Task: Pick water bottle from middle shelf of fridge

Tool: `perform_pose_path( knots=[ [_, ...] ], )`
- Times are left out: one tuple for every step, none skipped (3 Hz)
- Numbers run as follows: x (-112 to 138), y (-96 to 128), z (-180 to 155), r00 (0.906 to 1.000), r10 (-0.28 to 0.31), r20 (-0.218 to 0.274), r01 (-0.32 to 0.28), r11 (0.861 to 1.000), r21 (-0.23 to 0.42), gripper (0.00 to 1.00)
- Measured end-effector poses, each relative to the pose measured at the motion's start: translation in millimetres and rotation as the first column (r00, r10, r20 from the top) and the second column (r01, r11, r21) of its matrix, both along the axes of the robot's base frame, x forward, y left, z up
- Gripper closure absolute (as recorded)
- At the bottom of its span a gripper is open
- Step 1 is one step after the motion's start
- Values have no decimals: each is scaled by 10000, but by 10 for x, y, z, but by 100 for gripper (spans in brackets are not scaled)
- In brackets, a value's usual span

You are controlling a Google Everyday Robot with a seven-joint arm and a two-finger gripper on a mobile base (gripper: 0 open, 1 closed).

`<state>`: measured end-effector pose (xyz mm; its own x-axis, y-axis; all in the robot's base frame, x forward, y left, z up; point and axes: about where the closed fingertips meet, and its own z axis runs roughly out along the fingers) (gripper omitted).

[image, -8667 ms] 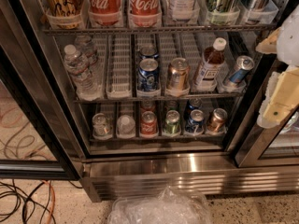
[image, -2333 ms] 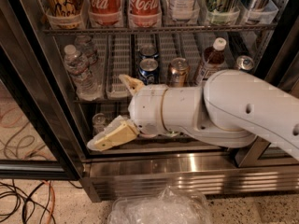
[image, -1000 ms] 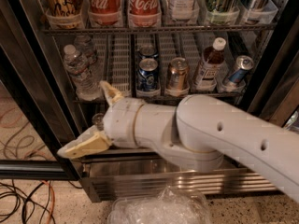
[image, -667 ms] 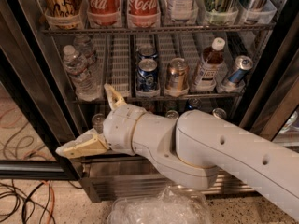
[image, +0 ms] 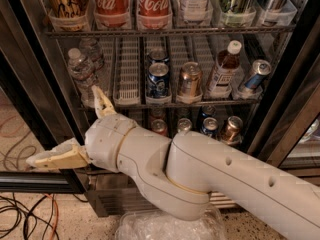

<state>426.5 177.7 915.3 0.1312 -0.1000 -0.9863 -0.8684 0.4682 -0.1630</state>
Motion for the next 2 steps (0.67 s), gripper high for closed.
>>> perform_pose_path(
  knots=[
    [0, 0, 0, 10000, 0, 0, 0, 10000, 0, 0],
    [49, 24, 66, 9999, -35, 100, 32, 9996, 277, 0]
  ],
)
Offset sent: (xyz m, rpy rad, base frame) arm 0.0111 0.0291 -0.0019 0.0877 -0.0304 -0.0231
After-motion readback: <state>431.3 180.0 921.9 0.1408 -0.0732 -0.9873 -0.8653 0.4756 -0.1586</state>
